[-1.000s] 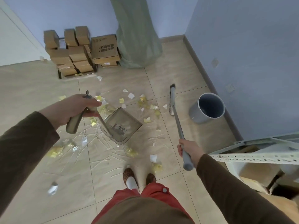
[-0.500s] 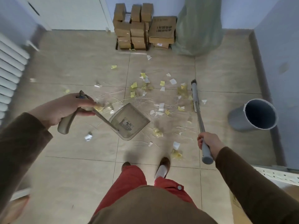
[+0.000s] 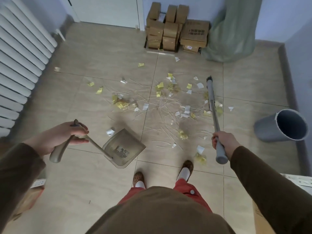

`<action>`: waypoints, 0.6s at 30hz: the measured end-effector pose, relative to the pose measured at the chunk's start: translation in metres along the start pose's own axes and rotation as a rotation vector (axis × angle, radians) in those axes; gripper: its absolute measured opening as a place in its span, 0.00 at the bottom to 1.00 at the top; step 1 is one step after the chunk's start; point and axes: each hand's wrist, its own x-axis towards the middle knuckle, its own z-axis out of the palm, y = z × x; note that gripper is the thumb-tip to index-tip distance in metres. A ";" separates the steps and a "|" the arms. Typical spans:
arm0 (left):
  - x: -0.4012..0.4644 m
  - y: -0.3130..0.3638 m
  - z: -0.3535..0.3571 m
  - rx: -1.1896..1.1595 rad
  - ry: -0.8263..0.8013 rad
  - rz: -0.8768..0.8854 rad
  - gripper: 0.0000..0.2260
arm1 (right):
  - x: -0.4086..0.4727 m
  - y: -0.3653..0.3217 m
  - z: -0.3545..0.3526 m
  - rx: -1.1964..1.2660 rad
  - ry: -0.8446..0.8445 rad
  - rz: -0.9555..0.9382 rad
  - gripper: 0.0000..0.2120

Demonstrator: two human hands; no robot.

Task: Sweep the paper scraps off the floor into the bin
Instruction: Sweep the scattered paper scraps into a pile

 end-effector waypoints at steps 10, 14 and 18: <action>0.003 -0.092 -0.058 -0.016 -0.071 -0.033 0.19 | -0.055 0.065 0.062 -0.091 0.006 -0.005 0.08; -0.003 -0.109 -0.068 0.110 -0.155 -0.141 0.24 | -0.065 0.079 0.070 -0.160 -0.002 0.019 0.07; -0.004 -0.117 -0.080 0.308 -0.178 -0.209 0.15 | -0.069 0.087 0.079 -0.197 -0.010 0.023 0.07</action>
